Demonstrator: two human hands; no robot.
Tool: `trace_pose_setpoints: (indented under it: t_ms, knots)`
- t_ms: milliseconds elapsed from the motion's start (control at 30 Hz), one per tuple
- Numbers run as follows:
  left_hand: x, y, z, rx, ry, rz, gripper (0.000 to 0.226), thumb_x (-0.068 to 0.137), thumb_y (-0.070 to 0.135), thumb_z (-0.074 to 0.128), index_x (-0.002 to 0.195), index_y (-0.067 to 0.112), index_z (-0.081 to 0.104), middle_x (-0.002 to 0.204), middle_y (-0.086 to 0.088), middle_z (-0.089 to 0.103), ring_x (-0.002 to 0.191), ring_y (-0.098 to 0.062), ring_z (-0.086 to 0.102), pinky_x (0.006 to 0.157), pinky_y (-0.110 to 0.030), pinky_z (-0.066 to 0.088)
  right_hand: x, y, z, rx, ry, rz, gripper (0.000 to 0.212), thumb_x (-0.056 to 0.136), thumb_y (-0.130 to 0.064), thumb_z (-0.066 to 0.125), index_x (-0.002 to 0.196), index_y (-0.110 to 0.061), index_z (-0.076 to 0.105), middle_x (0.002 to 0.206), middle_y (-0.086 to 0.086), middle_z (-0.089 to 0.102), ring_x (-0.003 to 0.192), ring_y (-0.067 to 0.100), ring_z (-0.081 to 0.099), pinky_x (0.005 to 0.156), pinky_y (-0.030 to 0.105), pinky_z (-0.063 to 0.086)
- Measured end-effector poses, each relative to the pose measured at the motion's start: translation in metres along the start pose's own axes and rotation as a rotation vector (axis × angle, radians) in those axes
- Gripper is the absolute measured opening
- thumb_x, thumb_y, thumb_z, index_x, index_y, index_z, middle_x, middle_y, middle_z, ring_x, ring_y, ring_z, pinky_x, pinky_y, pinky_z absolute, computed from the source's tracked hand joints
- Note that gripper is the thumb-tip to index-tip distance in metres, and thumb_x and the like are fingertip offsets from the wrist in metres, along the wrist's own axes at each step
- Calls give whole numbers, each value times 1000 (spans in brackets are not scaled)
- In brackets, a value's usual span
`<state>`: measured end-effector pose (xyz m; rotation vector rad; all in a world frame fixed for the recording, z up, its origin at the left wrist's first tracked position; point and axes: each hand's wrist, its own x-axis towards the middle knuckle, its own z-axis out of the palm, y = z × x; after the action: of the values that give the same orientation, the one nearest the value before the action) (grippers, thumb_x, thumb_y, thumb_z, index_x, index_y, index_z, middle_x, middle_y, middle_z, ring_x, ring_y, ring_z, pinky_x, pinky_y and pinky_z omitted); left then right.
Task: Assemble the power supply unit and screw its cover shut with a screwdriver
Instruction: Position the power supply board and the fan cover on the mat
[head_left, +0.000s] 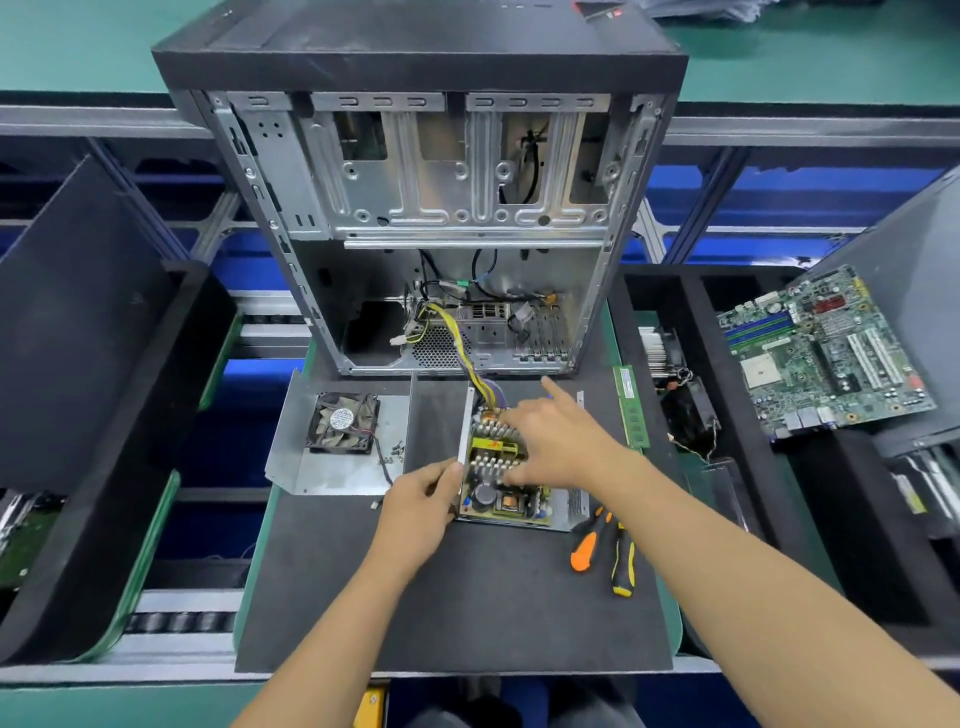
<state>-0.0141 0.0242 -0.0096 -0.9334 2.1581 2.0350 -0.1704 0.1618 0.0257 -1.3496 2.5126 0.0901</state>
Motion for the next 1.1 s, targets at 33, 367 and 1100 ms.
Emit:
trace_pose_setpoints:
  t_ms: [33,367,1100]
  knots:
    - [-1,1,0,-8,-8,-2,24,104,30,53,101,28,77,80,-2,58,78,-17,49,87,-46,56,0,-4,3,-22,20,-5,80,77,-63,66,141,-18,50,125,5,63,123,25,55,123,45,6]
    - [3,-2,0,26,34,-4,24,104,28,53,106,20,76,73,13,61,74,-9,54,79,-27,59,-1,-15,15,-63,69,30,71,80,-53,69,138,-17,50,125,4,62,121,28,52,121,46,9]
    - [37,39,0,620,37,129,28,104,6,39,84,10,58,69,-6,53,64,-20,57,57,-25,42,-79,69,35,974,176,480,13,94,-44,62,88,-32,63,109,-20,68,103,0,61,87,25,46]
